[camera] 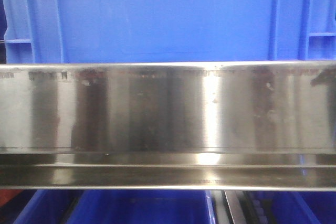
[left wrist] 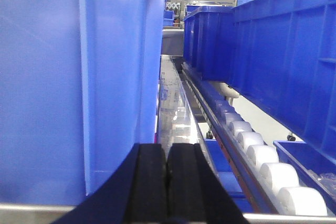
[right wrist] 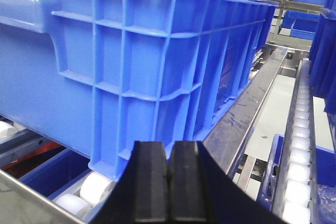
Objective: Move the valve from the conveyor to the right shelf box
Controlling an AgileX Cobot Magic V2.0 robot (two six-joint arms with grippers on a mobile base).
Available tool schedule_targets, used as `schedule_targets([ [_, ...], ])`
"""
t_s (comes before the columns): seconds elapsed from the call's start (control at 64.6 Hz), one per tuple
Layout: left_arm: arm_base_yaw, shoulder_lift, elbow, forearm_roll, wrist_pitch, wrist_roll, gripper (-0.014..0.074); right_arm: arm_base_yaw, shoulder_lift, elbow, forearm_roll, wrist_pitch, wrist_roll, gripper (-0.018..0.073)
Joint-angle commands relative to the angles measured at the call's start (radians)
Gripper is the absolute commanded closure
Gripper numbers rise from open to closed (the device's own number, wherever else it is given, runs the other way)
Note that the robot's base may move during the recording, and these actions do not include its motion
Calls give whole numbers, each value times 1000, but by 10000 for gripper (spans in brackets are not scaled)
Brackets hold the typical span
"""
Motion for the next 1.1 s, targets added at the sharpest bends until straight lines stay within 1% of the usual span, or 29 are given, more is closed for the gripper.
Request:
schedule_targets([
  [0.0, 4, -6, -1, -7, -22, 1, 707, -7, -4, 2, -9, -45, -4, 722],
  [0.062, 4, -6, -1, -7, -22, 1, 707, -19, -4, 5, -9, -59, -4, 722],
  [0.139, 4, -6, -1, -7, -22, 1, 707, -58, -5, 9, -9, -80, -4, 722],
  [0.263, 4, -6, -1, -7, -22, 1, 707, -175, -31, 44, 5, -137, -4, 722],
  [0.402, 4, -6, -1, -7, -22, 1, 707, -292, -91, 100, 15, -150, -2, 722],
  [0.542, 4, -6, -1, -7, -22, 1, 707, -387, -174, 159, 36, -151, 0, 722],
  [0.665, 4, -6, -1, -7, -22, 1, 707, -451, -220, 195, 44, -149, 2, 722],
  [0.82, 4, -6, -1, -7, -22, 1, 707, -496, -232, 251, 44, -151, 15, 722],
  [0.913, 4, -6, -1, -7, -22, 1, 707, -499, -232, 290, 44, -162, 16, 722],
  [1.021, 4, -6, -1, -7, -22, 1, 707, -499, -232, 315, 44, -213, 20, 722],
  [1.052, 4, -6, -1, -7, -22, 1, 707, -499, -232, 315, 44, -237, 32, 722],
  [1.083, 4, -6, -1, -7, -22, 1, 707, -499, -232, 315, 36, -229, 44, 722],
])
